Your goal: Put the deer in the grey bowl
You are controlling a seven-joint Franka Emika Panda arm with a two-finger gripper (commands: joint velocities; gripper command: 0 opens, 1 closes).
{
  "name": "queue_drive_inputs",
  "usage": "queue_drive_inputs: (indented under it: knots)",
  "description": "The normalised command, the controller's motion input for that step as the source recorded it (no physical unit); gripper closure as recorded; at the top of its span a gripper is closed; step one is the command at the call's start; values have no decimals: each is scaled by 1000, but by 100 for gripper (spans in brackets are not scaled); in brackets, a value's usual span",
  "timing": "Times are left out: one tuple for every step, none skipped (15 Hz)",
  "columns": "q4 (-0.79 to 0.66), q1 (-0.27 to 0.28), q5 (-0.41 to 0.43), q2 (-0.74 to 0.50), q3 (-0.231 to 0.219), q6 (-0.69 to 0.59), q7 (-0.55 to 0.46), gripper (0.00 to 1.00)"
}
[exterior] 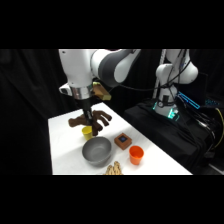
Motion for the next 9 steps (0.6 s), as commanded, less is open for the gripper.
queue_drive_inputs:
  knots:
    - [396,61,78,340,14,-53,-21,95]
    - [360,66,86,308,17,-50,-21,95]
    - [336,63,97,278,18,-54,-27,95]
    - [316,65,92,257,14,-52,-21,95]
    - [305,62,91,250,10,-48,-20,95]
    - [298,55,94,248,9,-46,-24,95]
    - [289,46,96,253,7,-32,-28,95]
    - [291,35,100,262,2,-34,-33,95]
    - [285,17,115,266,6,-18,-57,95]
